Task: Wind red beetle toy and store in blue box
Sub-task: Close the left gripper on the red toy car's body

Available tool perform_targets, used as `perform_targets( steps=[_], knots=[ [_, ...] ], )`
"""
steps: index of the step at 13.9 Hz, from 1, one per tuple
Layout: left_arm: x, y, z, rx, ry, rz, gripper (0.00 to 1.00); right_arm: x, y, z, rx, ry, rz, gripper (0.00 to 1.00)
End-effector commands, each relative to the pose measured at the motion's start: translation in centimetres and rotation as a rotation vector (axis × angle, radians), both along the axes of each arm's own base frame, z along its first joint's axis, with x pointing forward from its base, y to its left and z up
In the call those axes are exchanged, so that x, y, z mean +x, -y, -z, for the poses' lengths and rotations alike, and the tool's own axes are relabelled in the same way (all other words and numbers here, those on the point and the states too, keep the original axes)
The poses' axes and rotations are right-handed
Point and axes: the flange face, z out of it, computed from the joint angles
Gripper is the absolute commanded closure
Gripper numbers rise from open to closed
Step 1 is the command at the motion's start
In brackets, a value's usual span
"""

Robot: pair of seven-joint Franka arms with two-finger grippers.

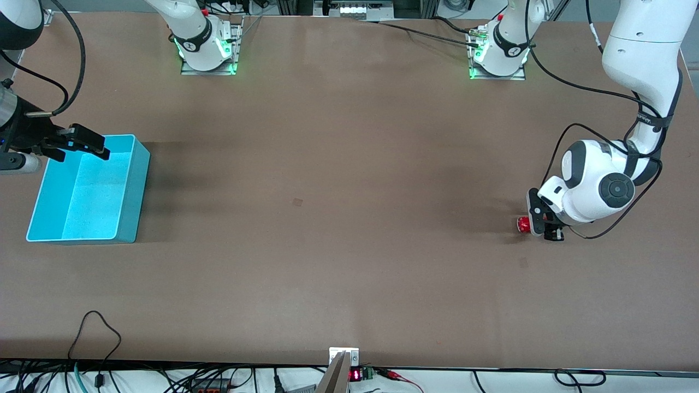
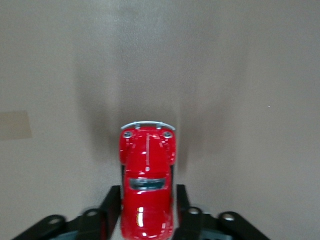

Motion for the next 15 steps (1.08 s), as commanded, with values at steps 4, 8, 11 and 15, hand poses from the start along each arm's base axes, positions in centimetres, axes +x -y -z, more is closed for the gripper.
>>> perform_targets(
  steps=[4,8,11,15],
  knots=[
    [0.0,0.5,-0.6,0.002,0.008,0.033,0.89,-0.2,0.1,-0.1,0.009,-0.009,0.015,0.0],
    [0.6,3.8,-3.2,-0.009,0.001,0.058,0.89,-0.2,0.1,-0.1,0.009,-0.009,0.015,0.0],
    [0.3,4.3,-2.3,-0.01,-0.02,0.032,0.9,-0.2,0.1,-0.1,0.009,-0.009,0.015,0.0],
    [0.0,3.5,0.0,-0.017,-0.047,0.025,0.9,-0.2,0.1,-0.1,0.009,-0.009,0.015,0.0]
  ],
)
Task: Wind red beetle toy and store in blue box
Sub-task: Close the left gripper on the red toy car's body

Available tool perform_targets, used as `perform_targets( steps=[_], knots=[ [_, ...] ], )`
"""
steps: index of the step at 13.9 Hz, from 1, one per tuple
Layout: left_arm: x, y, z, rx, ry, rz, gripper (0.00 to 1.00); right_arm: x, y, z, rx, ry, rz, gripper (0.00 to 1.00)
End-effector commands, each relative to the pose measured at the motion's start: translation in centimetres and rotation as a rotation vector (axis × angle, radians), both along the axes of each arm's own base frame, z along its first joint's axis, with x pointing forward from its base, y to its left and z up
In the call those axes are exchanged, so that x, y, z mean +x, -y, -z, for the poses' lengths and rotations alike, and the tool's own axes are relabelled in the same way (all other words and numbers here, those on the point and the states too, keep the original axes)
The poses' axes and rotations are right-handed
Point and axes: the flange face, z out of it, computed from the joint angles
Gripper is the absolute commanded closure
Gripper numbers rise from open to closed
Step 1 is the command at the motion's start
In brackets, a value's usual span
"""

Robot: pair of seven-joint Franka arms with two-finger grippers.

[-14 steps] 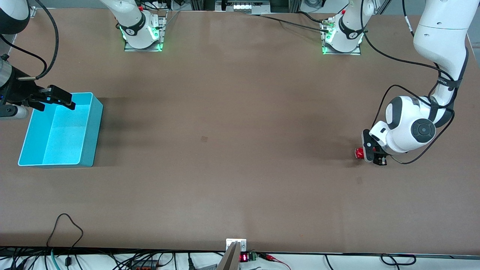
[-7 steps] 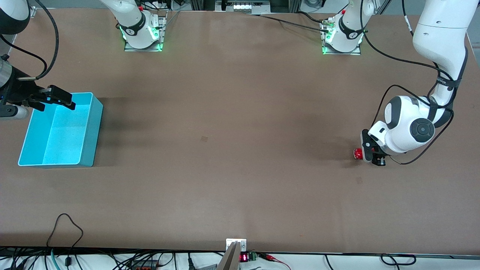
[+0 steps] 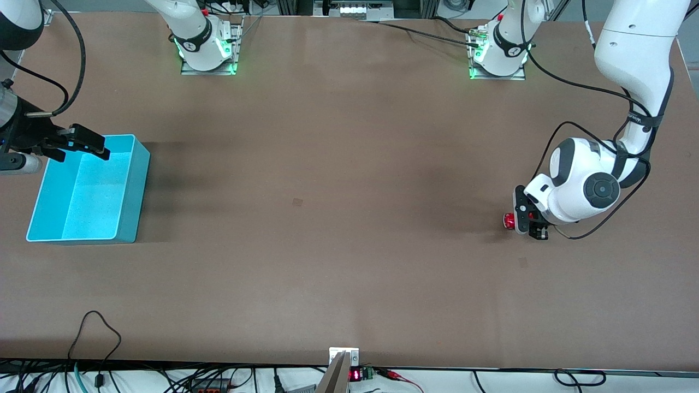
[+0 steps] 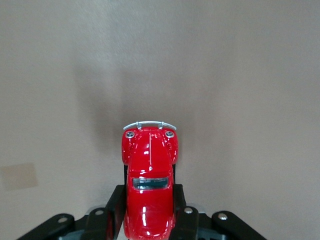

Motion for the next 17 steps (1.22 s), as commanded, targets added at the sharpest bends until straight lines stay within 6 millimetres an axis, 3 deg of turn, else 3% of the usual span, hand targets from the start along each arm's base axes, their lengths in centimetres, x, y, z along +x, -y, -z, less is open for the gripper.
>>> perform_targets(
  steps=[1,5,10,15,17],
  knots=[
    [-0.1,-0.6,0.7,0.005,-0.013,-0.007,0.9,-0.2,0.1,-0.1,0.009,-0.008,0.015,0.0],
    [-0.6,-3.7,2.1,-0.006,-0.018,0.012,0.9,-0.2,0.1,-0.1,0.009,-0.008,0.015,0.0],
    [-1.5,-11.9,4.3,-0.025,-0.015,-0.031,0.9,-0.2,0.1,-0.1,0.009,-0.008,0.015,0.0],
    [-2.1,-18.5,3.4,-0.027,0.02,0.017,0.88,-0.2,0.1,-0.1,0.009,-0.008,0.015,0.0],
    [-2.3,-19.3,3.8,-0.03,0.025,0.023,0.87,-0.2,0.1,-0.1,0.009,-0.008,0.015,0.0]
  ],
)
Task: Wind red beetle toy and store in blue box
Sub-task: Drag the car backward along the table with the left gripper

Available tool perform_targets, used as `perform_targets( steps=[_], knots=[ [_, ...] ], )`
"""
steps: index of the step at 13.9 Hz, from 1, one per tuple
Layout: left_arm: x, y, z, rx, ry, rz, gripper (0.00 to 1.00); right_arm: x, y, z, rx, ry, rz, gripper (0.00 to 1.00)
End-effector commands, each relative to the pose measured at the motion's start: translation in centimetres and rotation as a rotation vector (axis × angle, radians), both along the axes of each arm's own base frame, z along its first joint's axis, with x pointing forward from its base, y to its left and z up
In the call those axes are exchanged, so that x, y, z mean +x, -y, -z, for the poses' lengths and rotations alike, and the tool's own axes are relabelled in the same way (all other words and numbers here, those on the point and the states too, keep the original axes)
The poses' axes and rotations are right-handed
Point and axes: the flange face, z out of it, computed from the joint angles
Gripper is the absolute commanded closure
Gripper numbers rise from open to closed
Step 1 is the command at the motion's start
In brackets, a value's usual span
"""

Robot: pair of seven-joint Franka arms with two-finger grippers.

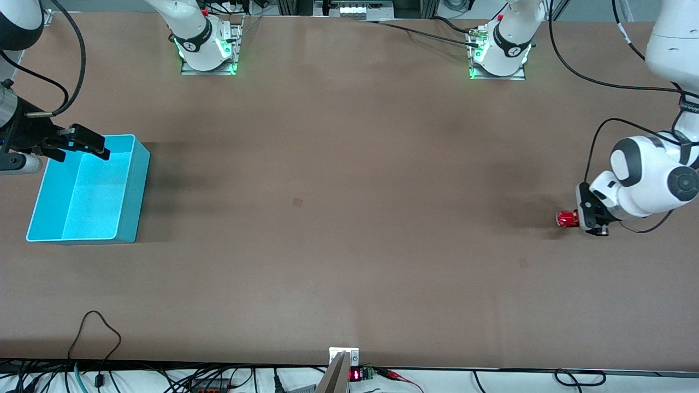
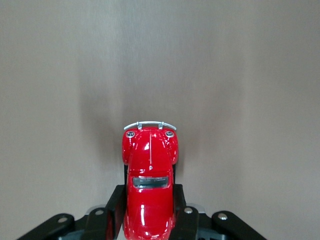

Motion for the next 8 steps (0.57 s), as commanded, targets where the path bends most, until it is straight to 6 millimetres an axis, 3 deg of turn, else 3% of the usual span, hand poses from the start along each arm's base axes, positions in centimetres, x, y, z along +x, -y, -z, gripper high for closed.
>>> perform_targets(
  steps=[1,3,8],
  knots=[
    [-0.4,-1.0,3.2,-0.009,-0.014,0.029,0.77,-0.2,0.1,-0.2,0.009,-0.007,0.015,0.0],
    [0.1,-1.4,2.2,-0.003,0.004,0.032,0.0,-0.2,0.1,-0.2,0.009,-0.007,0.015,0.0],
    [0.7,-0.8,-2.3,0.01,0.001,0.032,0.0,-0.2,0.1,-0.2,0.009,-0.007,0.015,0.0]
  ],
)
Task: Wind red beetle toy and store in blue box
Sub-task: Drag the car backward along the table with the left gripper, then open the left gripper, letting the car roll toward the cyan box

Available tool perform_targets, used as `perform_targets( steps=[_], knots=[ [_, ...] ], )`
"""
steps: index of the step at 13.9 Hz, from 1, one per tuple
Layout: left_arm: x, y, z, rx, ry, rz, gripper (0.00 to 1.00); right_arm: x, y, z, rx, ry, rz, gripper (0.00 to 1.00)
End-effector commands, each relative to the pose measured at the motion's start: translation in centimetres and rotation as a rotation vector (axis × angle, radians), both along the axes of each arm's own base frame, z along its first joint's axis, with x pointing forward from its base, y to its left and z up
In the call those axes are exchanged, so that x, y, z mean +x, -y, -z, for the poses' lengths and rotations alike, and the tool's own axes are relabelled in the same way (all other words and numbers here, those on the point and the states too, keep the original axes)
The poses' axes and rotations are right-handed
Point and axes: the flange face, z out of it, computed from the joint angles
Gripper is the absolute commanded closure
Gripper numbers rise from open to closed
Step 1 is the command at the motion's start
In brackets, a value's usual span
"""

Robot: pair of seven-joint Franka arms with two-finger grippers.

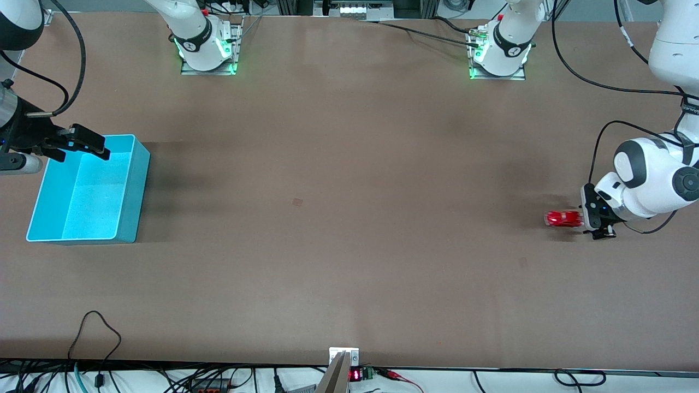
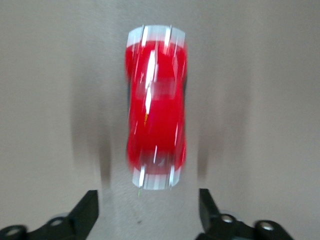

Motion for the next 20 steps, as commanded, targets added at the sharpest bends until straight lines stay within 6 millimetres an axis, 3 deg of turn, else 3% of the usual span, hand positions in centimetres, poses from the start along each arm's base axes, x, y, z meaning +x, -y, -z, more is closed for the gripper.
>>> perform_targets(
  steps=[1,5,6,7,11,18,20],
  knots=[
    [0.2,0.5,-3.9,0.014,-0.026,0.019,0.0,-0.2,0.1,-0.1,0.009,-0.009,0.013,0.0],
    [0.4,2.7,-8.9,0.027,-0.035,-0.031,0.0,-0.2,0.1,-0.1,0.009,-0.009,0.015,0.0],
    [1.0,4.3,-10.1,0.026,-0.016,-0.006,0.0,-0.2,0.1,-0.1,0.009,-0.009,0.015,0.0],
    [1.7,4.7,-12.1,0.033,0.016,-0.002,0.0,-0.1,0.2,0.2,0.009,-0.013,0.016,0.0],
    [3.5,6.5,-17.0,0.037,-0.042,-0.051,0.0,0.0,0.1,0.5,0.006,-0.016,0.013,0.0],
    [5.6,12.8,-24.4,0.06,-0.063,-0.184,0.0,0.1,0.2,0.7,0.007,-0.021,0.016,0.0],
    [5.4,15.1,-27.0,0.067,-0.058,-0.274,0.0,0.1,0.1,0.6,0.007,-0.018,0.015,0.0]
  ],
)
